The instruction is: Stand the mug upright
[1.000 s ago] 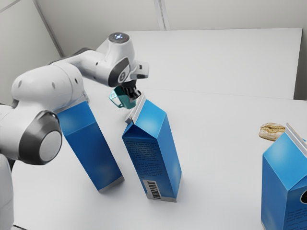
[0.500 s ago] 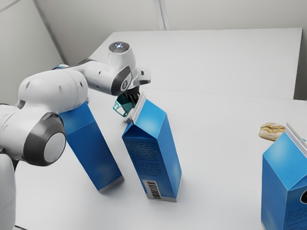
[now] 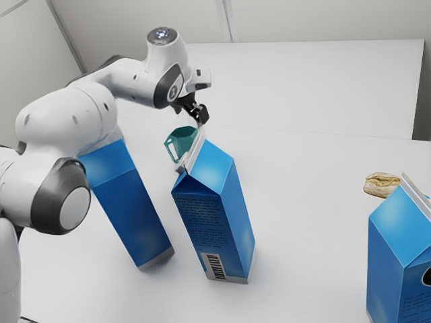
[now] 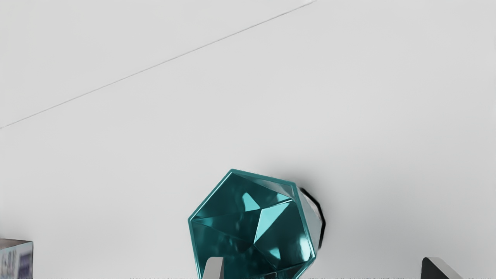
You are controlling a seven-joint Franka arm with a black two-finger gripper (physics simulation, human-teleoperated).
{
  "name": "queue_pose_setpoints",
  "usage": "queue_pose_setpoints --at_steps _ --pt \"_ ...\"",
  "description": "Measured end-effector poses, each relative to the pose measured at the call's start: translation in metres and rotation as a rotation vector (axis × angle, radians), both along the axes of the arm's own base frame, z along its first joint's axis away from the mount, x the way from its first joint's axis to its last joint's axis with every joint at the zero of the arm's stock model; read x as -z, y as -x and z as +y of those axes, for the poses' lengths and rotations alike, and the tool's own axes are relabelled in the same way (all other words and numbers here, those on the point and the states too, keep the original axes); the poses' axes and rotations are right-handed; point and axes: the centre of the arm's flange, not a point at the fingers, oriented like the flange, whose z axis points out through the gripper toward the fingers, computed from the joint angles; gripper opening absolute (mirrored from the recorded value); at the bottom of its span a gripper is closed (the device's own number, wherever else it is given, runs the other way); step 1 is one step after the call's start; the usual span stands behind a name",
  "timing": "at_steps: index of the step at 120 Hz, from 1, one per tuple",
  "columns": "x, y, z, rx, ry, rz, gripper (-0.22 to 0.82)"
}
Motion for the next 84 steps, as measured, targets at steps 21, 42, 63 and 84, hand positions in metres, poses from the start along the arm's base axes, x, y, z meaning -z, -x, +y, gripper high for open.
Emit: queue_pose_setpoints --at_steps 21,42,63,84 --pt "-0.092 0.009 -0.023 0.004 -0.008 -0.026 0.58" --pt "-0.24 0.08 -0.022 0.004 0.096 -0.019 0.59" --pt "-0.294 0.16 -0.03 0.04 0.152 0.162 0.6" --pt "-0.288 0.184 -0.056 0.064 0.121 0.291 0.6"
